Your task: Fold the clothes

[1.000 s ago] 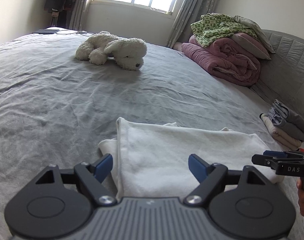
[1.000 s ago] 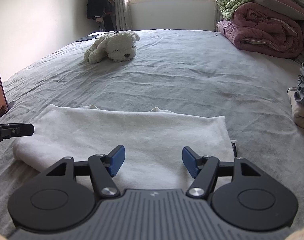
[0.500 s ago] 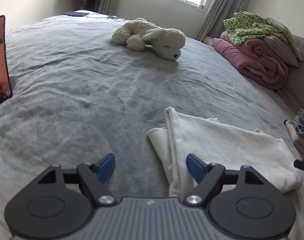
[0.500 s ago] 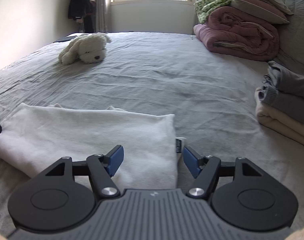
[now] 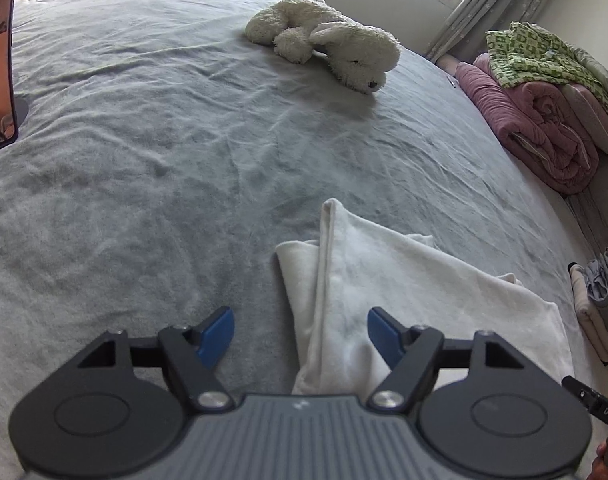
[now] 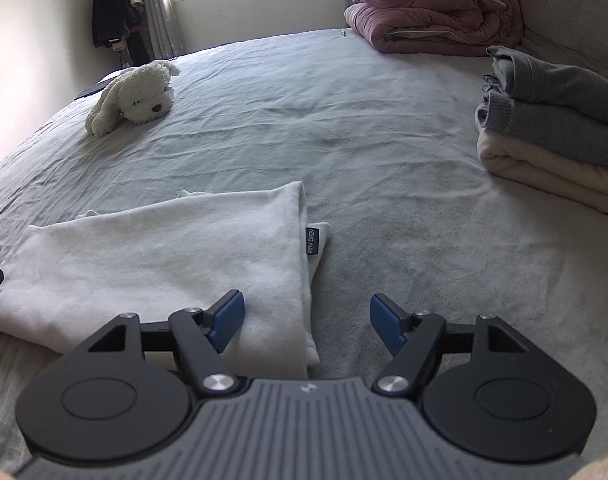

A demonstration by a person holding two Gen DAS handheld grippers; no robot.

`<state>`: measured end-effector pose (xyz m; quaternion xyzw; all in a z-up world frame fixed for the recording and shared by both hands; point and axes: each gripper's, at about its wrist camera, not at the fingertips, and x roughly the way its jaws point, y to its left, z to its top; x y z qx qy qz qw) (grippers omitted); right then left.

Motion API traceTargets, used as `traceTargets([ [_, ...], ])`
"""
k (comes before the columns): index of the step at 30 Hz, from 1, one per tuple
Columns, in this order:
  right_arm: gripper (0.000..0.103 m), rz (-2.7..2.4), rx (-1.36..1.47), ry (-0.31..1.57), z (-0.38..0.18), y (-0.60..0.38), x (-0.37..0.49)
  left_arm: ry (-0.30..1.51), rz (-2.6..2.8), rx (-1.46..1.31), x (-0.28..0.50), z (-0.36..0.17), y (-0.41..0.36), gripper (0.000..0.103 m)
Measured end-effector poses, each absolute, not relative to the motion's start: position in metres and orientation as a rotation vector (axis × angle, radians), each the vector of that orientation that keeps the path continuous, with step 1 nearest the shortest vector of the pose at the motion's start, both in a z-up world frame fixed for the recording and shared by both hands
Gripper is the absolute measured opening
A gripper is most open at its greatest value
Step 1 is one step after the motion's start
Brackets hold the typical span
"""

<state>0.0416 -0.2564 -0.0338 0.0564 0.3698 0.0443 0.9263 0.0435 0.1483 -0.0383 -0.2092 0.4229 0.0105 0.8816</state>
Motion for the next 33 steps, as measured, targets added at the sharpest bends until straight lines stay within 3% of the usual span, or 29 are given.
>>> traceTargets([
  [17, 0.075, 0.014, 0.392, 0.821, -0.042, -0.282, 0.086, 0.893, 0.008, -0.519, 0.078, -0.048, 0.146, 0.063],
  [33, 0.075, -0.039, 0.300, 0.752, -0.046, -0.271, 0.098, 0.895, -0.012, -0.593, 0.088, -0.051, 0.155, 0.062],
])
